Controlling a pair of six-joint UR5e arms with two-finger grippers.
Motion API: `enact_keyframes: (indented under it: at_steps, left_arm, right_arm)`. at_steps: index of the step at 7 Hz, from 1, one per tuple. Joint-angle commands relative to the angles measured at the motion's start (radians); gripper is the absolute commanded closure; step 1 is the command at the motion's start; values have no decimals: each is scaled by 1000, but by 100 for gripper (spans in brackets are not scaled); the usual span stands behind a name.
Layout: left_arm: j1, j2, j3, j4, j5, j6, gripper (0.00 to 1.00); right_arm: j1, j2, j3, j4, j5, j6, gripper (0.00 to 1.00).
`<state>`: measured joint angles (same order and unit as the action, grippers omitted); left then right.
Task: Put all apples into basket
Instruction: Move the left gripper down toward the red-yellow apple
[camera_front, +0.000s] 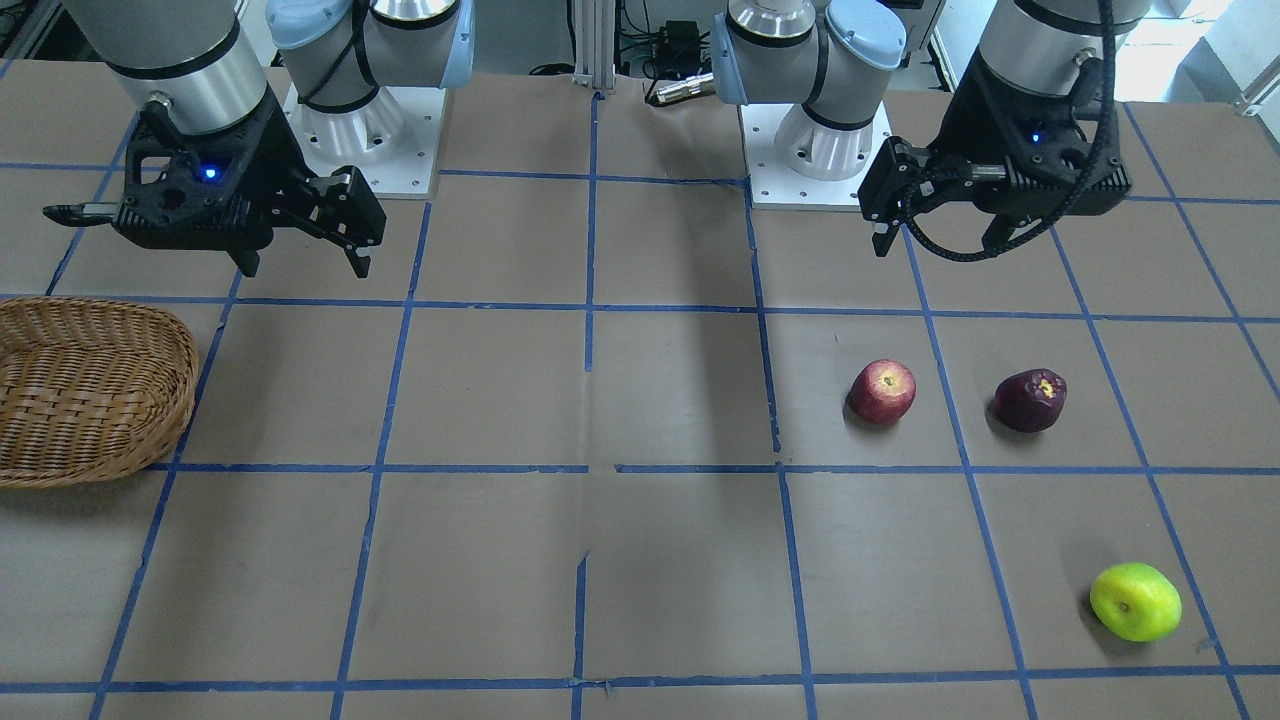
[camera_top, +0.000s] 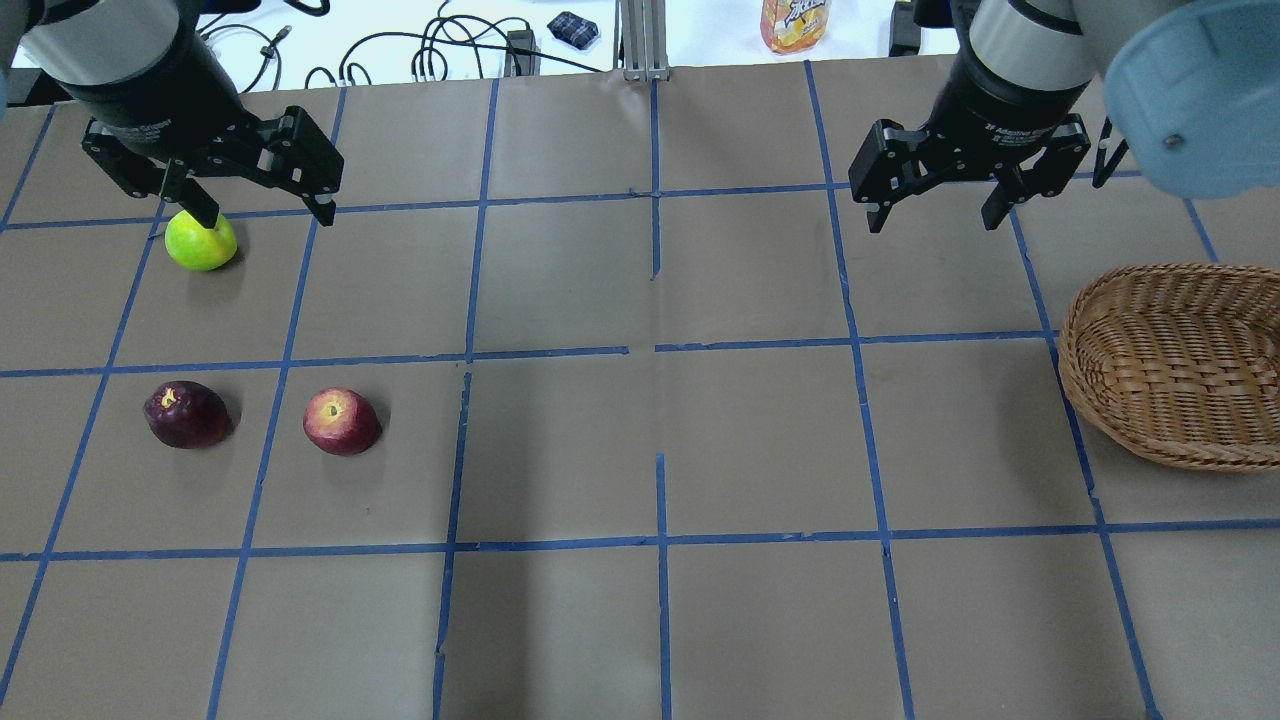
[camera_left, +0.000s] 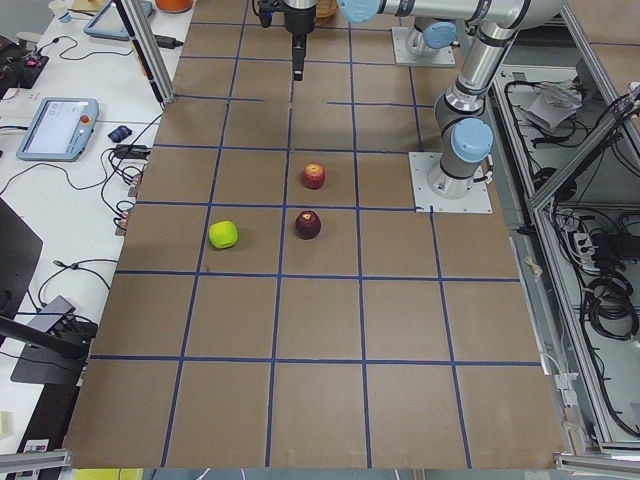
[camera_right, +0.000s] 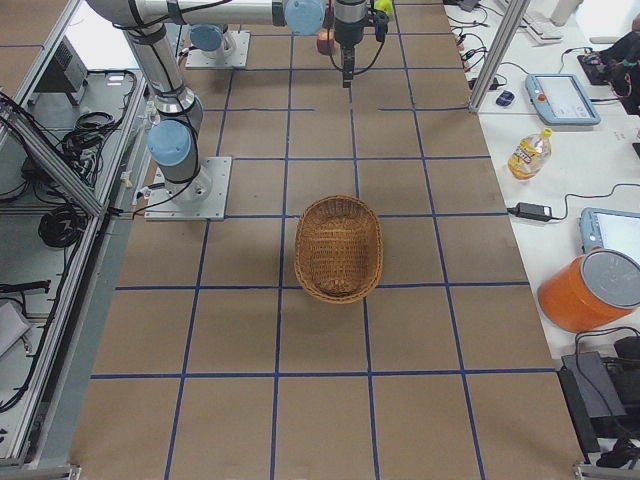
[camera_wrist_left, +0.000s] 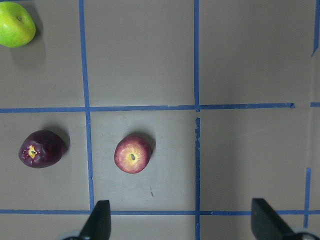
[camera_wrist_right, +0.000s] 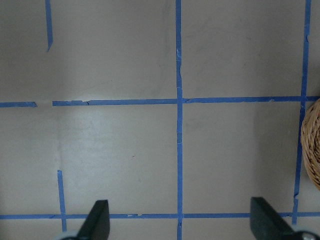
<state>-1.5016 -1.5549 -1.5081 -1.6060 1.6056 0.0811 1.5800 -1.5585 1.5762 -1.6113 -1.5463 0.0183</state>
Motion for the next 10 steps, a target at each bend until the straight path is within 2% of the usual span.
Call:
enact_keyframes:
  at_steps: [1, 5, 8, 9, 10]
  left_arm:
    - [-2, -7, 3, -11, -1, -3, 0]
    - [-25, 3, -21, -5, -3, -3, 0]
    - [-32, -39, -8, 8, -1, -1, 0]
    - [-34, -53, -39, 14, -4, -1, 0]
    - [-28, -53, -126, 32, 0, 9, 0]
  right_arm:
    - [0, 0, -1, 1, 0, 0, 0]
    - [0, 1, 1, -1, 0, -1, 0]
    - [0, 0, -1, -7, 0, 0, 0]
    - [0, 1, -1, -9, 0, 0, 0]
    - [0, 1, -1, -7, 0, 0, 0]
